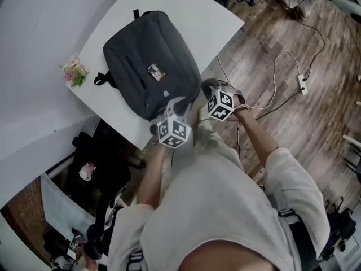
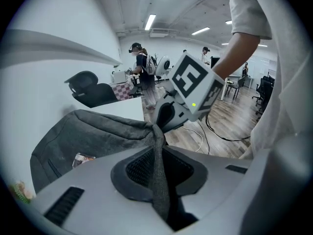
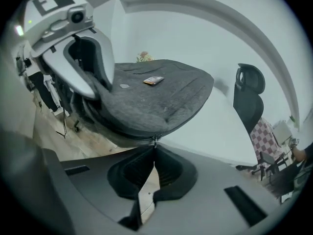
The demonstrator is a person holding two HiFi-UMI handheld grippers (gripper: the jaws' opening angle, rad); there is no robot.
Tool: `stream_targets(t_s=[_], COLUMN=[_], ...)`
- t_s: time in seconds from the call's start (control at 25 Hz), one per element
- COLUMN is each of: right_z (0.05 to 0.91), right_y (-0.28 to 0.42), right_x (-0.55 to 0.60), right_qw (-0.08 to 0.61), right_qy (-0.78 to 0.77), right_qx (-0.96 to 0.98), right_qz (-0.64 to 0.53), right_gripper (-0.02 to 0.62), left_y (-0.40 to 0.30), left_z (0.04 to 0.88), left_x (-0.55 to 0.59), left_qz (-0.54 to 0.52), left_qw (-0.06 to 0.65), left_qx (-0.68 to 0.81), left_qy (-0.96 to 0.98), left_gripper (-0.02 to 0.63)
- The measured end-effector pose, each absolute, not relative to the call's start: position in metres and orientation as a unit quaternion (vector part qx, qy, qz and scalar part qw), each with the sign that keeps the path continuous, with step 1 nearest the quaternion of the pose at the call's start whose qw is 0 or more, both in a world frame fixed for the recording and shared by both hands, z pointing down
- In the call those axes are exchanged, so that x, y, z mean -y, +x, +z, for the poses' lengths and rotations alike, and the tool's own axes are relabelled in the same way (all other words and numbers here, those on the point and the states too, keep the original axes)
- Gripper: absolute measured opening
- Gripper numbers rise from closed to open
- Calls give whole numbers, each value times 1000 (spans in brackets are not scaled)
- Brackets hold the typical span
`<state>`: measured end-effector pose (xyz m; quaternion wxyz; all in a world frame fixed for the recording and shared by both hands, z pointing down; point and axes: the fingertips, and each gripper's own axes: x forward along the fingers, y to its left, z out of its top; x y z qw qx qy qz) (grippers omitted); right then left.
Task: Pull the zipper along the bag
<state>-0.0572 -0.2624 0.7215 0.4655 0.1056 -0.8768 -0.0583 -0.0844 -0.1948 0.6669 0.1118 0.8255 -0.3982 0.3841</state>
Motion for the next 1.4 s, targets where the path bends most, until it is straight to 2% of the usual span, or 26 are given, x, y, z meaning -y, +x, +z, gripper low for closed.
stream_targets(t_s=[0.64, 0.72, 0.92, 1.4], right_z=[710, 710, 710, 712], right_y=[-49, -47, -47, -27], right_x=[198, 198, 205, 261], right_qw=[457, 454, 454, 482], right_qy=[180, 180, 176, 191], right_qx=[870, 872, 873, 855], right_qz=[29, 35, 33, -6], right_gripper=[18, 17, 17, 17], left_y=[-52, -51, -62, -89], left_z=[674, 672, 666, 667], left_x=[204, 202, 188, 155], left_qz=[386, 381, 400, 435], left_qw=[122, 124, 107, 61], left_qx=[366, 362, 349, 366], left_qy=[838, 842, 841, 820], left_gripper=[80, 92, 201, 202])
